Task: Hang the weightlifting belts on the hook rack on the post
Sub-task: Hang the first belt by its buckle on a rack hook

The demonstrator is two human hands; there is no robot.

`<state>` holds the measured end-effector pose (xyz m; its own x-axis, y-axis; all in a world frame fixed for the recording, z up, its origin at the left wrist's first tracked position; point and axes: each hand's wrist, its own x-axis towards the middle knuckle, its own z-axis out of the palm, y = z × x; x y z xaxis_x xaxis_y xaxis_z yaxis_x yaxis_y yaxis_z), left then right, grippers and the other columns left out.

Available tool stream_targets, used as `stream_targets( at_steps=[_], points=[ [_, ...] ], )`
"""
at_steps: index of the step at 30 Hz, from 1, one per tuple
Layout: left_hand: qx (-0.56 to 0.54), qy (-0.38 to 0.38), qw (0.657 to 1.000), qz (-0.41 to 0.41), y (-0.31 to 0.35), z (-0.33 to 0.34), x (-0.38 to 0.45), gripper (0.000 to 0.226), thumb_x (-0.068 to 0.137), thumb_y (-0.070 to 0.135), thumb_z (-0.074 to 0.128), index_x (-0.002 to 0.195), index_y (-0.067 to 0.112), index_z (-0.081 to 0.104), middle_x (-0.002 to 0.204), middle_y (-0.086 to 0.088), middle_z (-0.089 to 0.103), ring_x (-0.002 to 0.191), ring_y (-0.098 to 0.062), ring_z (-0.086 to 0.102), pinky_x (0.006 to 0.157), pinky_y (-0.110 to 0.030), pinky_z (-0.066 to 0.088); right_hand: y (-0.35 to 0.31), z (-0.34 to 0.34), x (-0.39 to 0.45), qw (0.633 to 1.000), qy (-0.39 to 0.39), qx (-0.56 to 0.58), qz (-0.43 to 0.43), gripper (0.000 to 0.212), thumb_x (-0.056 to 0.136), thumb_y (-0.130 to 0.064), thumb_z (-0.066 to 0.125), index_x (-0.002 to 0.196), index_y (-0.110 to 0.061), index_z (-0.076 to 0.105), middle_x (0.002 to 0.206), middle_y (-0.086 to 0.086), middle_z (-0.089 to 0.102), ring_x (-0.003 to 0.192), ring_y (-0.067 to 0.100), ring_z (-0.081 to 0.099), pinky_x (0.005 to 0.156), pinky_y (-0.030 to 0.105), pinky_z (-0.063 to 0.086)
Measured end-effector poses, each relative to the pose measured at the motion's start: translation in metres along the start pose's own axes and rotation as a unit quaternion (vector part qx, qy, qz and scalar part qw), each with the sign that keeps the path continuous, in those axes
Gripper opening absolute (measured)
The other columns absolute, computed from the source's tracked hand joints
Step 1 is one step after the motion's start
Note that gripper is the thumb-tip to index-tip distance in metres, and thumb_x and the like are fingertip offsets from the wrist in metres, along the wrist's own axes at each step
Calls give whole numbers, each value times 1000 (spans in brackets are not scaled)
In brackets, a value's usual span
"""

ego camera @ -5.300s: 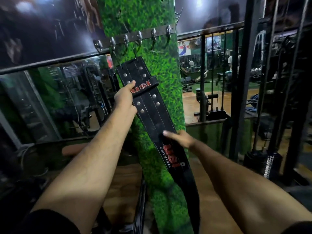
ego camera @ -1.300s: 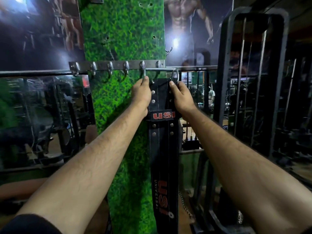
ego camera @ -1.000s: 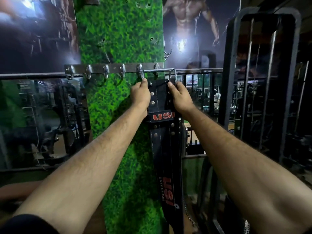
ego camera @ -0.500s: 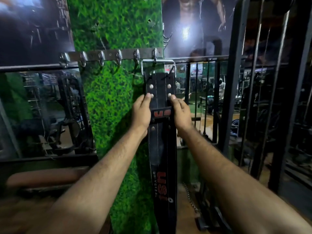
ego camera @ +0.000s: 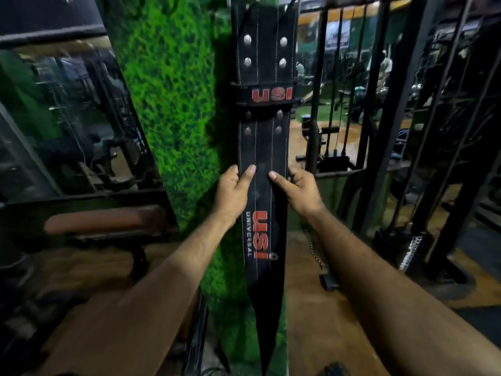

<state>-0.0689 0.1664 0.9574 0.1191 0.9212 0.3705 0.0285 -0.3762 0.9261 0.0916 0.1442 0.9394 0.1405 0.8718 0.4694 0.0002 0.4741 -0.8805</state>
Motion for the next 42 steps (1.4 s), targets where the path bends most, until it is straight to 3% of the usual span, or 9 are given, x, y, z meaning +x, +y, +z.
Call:
stream_targets(
  at_steps=[5, 11, 17, 21, 25, 30, 33, 36, 42],
  points=[
    [-11, -30, 997, -77, -81, 4, -50, 18, 101, 14, 58, 111, 3, 67, 104, -11, 76, 94, -20, 71, 84, -35, 60, 61, -9, -33, 997, -5, -13, 75, 21, 88, -6, 73, 106, 4, 72, 105, 20, 75, 89, 25, 71, 86, 44, 59],
    [26, -41, 990, -133, -171, 5, -87, 16, 97, 23, 64, 102, 9, 71, 98, -7, 75, 89, -12, 66, 84, -36, 54, 146, -17, -91, 985, -9, -72, 156, 13, 86, 3, 73, 98, 9, 72, 84, 0, 76, 75, 4, 69, 71, 21, 57],
    [115, -68, 978, -163, -228, 1, -99, 29, 96, 22, 65, 106, -4, 69, 101, -18, 73, 90, -18, 65, 81, -46, 56, 216, -22, -134, 965, -42, -143, 216, 36, 71, -46, 81, 98, -21, 81, 103, 3, 79, 99, 22, 75, 90, 53, 59],
    [161, -91, 964, -190, -257, 8, -113, 34, 94, 24, 69, 74, -2, 61, 71, -6, 60, 57, 8, 50, 59, -17, 43, 245, -27, -156, 944, -36, -202, 257, 32, 70, -55, 79, 92, -31, 80, 100, -1, 79, 90, 12, 76, 82, 49, 62],
    [207, -93, 953, -199, -297, 18, -135, 53, 97, 14, 66, 56, 22, 32, 52, 7, 31, 36, -1, 36, 40, -14, 24, 269, -25, -177, 914, -22, -287, 284, 27, 82, -49, 77, 81, -22, 78, 92, 2, 80, 78, 11, 75, 67, 38, 63],
    [258, -100, 941, -196, -356, 19, -153, 50, 95, 27, 68, 58, 15, 37, 54, -5, 37, 54, -19, 39, 49, -36, 32, 316, -26, -201, 888, -27, -331, 319, 80, 73, -79, 57, 77, 0, 74, 76, 13, 76, 68, 24, 74, 54, 45, 57],
    [272, -95, 938, -195, -376, 16, -162, 48, 94, 33, 67, 62, 3, 46, 58, -11, 43, 56, -19, 41, 51, -44, 34, 328, -20, -212, 872, -25, -344, 348, 66, 83, -62, 69, 65, 1, 65, 63, 14, 68, 58, 28, 67, 49, 42, 52],
    [268, -98, 933, -220, -374, 18, -170, 41, 94, 29, 69, 62, 16, 47, 59, -2, 47, 57, -16, 44, 56, -33, 36, 340, -17, -231, 883, 35, -266, 386, 56, 77, -57, 75, 94, -3, 76, 91, 11, 78, 83, 24, 74, 70, 48, 61],
    [308, -121, 886, -324, -371, 13, -222, 36, 95, 35, 66, 119, 9, 72, 114, -12, 76, 105, -31, 69, 90, -40, 58, 344, -10, -278, 851, 217, -191, 439, 53, 78, -39, 81, 122, -13, 66, 111, 1, 72, 105, 18, 67, 94, 37, 54]
  ],
)
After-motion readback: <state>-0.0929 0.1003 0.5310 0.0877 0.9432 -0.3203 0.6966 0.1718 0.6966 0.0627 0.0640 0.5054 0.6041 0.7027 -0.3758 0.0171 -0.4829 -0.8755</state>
